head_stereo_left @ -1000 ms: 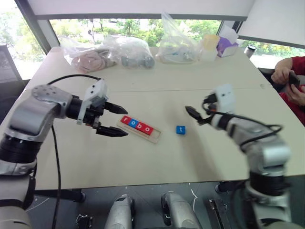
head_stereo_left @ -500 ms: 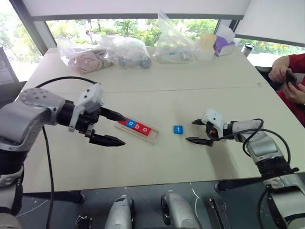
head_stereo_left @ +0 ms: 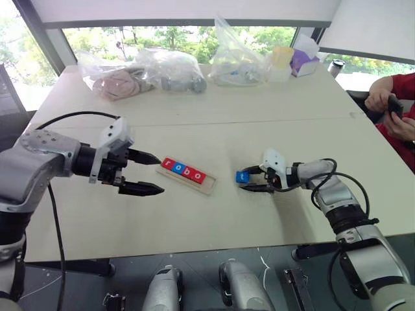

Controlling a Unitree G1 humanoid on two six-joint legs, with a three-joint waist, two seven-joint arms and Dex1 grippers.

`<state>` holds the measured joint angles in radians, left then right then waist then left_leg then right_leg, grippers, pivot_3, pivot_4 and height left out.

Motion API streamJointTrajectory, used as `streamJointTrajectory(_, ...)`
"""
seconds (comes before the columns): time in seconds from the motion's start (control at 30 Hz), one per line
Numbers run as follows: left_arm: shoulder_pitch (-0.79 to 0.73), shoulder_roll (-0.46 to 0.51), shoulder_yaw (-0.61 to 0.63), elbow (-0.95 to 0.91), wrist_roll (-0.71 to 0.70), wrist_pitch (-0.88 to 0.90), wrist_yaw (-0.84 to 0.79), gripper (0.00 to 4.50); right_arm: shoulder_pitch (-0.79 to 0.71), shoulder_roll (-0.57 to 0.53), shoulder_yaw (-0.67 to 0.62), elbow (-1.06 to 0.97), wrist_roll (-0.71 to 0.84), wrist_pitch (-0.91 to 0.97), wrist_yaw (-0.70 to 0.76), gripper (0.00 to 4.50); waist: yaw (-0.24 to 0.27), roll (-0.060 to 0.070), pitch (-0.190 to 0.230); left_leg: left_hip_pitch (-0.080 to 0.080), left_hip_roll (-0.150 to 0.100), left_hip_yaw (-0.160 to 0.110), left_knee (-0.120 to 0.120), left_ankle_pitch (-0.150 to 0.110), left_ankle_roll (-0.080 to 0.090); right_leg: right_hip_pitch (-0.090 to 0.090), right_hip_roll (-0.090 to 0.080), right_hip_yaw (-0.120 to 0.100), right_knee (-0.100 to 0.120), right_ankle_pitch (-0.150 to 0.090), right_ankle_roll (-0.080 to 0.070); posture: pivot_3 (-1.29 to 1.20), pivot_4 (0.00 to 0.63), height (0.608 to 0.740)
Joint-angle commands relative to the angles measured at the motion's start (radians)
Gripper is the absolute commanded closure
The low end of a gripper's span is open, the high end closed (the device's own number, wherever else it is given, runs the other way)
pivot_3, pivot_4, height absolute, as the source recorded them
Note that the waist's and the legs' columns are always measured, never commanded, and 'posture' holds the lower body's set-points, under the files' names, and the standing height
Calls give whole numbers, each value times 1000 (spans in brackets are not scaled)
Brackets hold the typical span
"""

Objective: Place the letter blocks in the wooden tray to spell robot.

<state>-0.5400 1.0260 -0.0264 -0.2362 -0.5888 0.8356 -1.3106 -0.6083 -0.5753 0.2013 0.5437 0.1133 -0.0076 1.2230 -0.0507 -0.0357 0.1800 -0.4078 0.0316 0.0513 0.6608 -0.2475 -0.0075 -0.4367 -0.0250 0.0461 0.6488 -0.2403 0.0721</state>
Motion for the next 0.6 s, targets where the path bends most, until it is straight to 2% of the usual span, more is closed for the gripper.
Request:
streamJointTrajectory(0.03,-3,23,18,-10,4,-17,0,0,2,-14,-5,8,-27,-12,-12,3354,4,0,0,0,0,0,0,0,0,1,0,0,0,0,0,0,150,740)
streamJointTrajectory(0.17,-4,25,18,-8,3,-18,2,0,3,-15,-34,-57,-8,54,-44,3353,6,0,0,1,0,0,2,0,0,2,0,0,0,0,-1,0,150,740)
streamJointTrajectory(0.3,24,83,3,34,70,-99,-37,0,52,28,-23,-502,5,478,-215,3353,4,0,0,-1,0,0,2,0,0,-1,-1,0,2,0,-1,0,150,740)
streamJointTrajectory(0.37,22,99,-11,61,102,-142,-52,0,74,54,-7,-645,28,645,-264,3353,6,0,0,-2,1,1,1,0,0,-5,0,1,5,0,-1,0,150,740)
streamJointTrajectory(0.47,5,96,-16,83,113,-158,-64,0,85,89,20,-770,28,818,-342,3353,14,0,0,-2,1,0,1,0,0,-5,0,0,6,0,-1,0,150,740)
streamJointTrajectory(0.6,0,82,-23,86,117,-164,-65,0,96,109,65,-863,34,935,-403,3353,18,0,0,-2,0,1,2,0,0,-4,-2,0,3,0,-2,0,150,740)
